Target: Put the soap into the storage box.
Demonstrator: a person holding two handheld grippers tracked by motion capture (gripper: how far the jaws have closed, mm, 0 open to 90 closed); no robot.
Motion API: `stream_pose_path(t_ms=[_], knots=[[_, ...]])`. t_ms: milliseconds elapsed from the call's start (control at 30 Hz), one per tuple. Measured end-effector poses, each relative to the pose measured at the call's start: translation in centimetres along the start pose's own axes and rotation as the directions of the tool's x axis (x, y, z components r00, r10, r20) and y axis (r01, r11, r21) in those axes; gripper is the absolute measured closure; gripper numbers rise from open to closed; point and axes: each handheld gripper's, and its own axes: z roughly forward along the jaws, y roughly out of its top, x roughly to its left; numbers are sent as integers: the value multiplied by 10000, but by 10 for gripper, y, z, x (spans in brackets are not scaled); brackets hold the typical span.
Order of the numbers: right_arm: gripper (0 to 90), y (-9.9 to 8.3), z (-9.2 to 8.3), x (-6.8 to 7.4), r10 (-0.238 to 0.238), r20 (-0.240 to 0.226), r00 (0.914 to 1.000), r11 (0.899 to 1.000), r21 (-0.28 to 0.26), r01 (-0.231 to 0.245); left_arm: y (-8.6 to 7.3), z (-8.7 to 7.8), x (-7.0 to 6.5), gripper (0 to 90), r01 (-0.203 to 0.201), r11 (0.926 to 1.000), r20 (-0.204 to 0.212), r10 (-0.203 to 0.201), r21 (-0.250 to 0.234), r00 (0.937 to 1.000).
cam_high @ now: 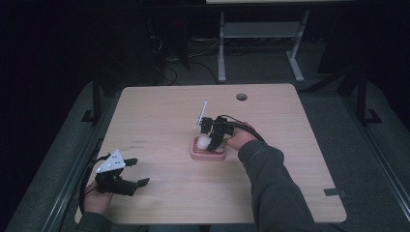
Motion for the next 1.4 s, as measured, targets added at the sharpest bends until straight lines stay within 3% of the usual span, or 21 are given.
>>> stream_pose_path(t_ms=[900,1400], knots=[[492,6,23,-11,190,-295,9994,9996,198,-184,0,0,1,148,11,10000,1,-11,-32,10000],[490,5,26,-12,280,-269,9992,9995,134,-277,0,0,1,148,13,10000,-3,-13,-38,10000]])
